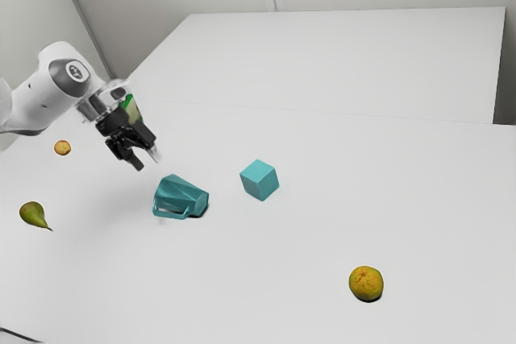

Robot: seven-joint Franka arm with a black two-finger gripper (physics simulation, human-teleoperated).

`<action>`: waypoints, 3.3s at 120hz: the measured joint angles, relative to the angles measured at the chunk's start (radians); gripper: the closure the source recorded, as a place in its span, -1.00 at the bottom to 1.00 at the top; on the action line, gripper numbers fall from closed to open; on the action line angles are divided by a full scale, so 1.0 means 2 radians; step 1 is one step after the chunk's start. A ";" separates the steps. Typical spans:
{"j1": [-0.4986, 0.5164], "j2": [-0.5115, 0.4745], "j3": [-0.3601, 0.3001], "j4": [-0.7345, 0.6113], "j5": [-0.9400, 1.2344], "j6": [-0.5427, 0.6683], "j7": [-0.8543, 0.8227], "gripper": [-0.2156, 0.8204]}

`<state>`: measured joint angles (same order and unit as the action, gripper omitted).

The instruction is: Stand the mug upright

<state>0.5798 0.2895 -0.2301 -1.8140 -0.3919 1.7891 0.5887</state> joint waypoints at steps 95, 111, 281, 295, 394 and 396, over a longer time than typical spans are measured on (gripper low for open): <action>0.023 0.073 -0.014 -0.010 -0.100 -0.045 0.152 -0.17; 0.025 0.072 -0.021 -0.010 -0.103 -0.055 0.164 0.16; -0.017 -0.050 -0.135 -0.126 0.250 0.218 0.002 0.86; -0.017 -0.044 -0.135 -0.129 0.253 0.227 -0.019 0.86; -0.018 -0.101 -0.178 0.024 0.248 0.094 -0.112 -0.49; -0.018 -0.102 -0.178 0.033 0.248 0.086 -0.115 -0.49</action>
<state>0.5437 0.0865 -0.5865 -1.7478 0.1032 1.9611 0.3587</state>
